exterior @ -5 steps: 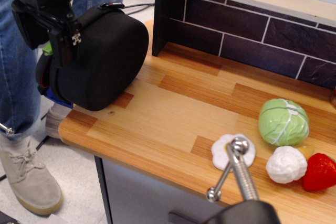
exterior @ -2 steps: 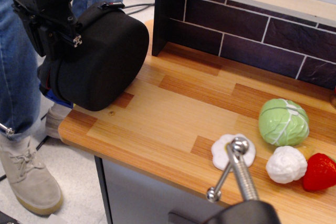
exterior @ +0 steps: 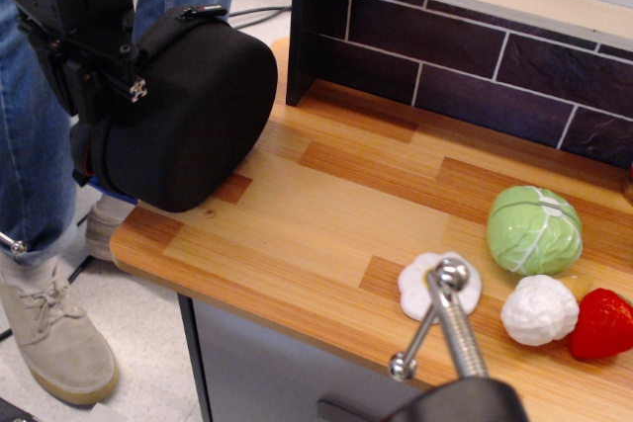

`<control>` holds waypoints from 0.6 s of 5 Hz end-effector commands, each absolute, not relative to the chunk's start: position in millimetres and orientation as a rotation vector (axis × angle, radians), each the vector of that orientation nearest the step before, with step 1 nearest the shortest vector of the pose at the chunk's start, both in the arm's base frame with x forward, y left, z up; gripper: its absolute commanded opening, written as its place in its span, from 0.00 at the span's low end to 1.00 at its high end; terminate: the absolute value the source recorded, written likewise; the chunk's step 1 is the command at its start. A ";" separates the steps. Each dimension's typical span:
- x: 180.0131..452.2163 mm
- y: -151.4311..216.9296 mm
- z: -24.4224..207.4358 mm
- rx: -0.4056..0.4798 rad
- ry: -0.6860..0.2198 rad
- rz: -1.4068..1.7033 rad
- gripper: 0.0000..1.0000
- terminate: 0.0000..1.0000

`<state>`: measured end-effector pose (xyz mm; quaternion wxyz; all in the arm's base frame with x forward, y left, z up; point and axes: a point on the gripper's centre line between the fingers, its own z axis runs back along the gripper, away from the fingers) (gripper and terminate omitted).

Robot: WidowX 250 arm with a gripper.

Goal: Zip zipper bag

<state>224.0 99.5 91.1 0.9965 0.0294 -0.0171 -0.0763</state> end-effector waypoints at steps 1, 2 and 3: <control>199.7 119.8 72.3 0.038 0.030 -0.064 0.00 0.00; 184.4 129.6 60.1 -0.041 0.078 0.005 0.00 0.00; 184.8 130.7 35.0 -0.042 0.115 0.063 0.00 0.00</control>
